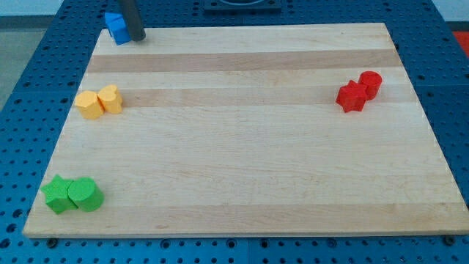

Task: Slide the blue cube and blue triangle a bit right

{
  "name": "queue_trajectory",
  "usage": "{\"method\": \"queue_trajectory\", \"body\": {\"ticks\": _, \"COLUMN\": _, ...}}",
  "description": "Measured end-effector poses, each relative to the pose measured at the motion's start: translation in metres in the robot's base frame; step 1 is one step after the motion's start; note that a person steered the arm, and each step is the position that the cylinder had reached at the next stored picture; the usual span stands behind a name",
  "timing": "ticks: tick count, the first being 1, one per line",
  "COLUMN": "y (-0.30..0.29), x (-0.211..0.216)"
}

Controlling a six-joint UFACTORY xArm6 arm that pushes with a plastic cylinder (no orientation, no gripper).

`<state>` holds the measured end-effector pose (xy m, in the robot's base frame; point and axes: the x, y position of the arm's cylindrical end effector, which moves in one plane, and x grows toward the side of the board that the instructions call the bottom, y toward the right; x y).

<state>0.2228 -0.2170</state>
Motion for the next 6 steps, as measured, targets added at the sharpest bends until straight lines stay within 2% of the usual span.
{"method": "queue_trajectory", "body": {"ticks": 1, "y": -0.008, "x": 0.024}}
{"method": "queue_trajectory", "body": {"ticks": 3, "y": -0.087, "x": 0.033}}
{"method": "queue_trajectory", "body": {"ticks": 4, "y": -0.088, "x": 0.019}}
{"method": "queue_trajectory", "body": {"ticks": 5, "y": -0.087, "x": -0.027}}
{"method": "queue_trajectory", "body": {"ticks": 6, "y": -0.085, "x": -0.032}}
